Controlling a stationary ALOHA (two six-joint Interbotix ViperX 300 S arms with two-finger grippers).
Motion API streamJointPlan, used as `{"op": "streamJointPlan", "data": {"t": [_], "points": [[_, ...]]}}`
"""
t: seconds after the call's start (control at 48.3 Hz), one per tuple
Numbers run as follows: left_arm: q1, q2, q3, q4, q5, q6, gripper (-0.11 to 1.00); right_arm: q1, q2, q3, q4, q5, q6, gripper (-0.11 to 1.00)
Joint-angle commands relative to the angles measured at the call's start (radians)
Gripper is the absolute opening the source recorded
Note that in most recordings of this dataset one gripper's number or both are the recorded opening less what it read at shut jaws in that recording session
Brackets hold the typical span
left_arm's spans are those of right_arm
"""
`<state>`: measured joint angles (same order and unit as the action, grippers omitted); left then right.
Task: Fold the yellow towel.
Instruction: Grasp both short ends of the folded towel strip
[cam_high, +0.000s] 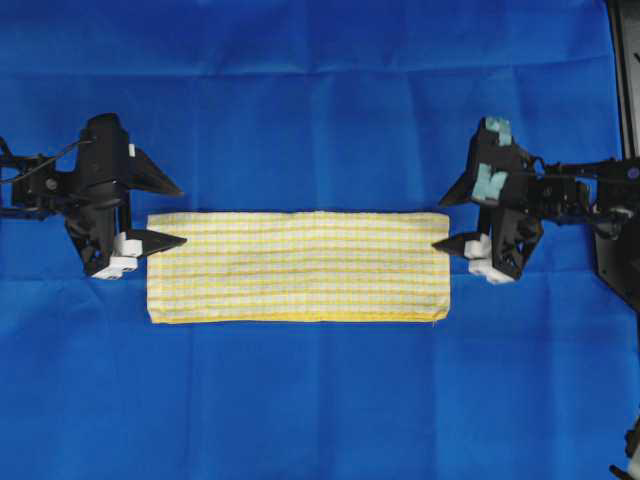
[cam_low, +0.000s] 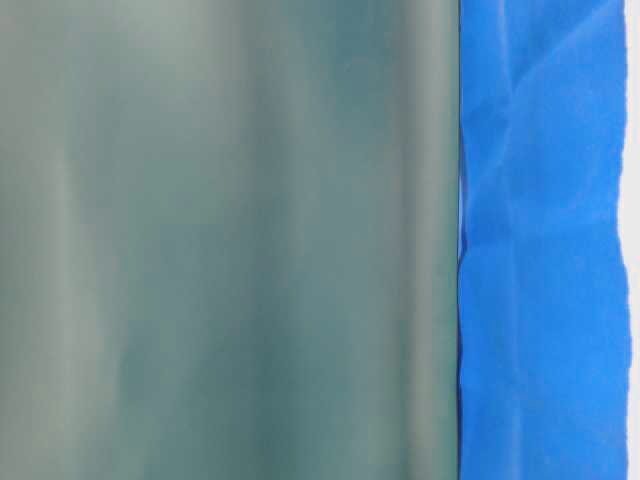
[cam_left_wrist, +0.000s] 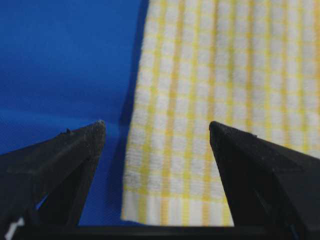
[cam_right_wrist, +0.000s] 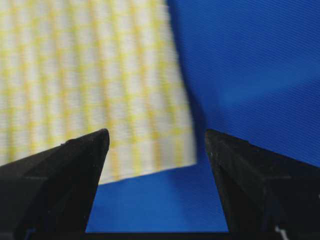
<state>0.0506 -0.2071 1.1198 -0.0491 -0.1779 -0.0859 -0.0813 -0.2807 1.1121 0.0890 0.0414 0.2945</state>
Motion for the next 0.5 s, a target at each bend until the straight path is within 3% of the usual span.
{"op": "streamJointPlan", "data": {"t": [0.0, 0.476], "points": [[0.006, 0.026, -0.029, 0.002, 0.008, 0.003, 0.78, -0.006, 0.011, -0.029, -0.011, 0.014, -0.002, 0.77], [0.028, 0.173, -0.051, -0.002, 0.060, 0.000, 0.76, -0.021, 0.155, -0.067, -0.015, 0.015, -0.002, 0.76]]}}
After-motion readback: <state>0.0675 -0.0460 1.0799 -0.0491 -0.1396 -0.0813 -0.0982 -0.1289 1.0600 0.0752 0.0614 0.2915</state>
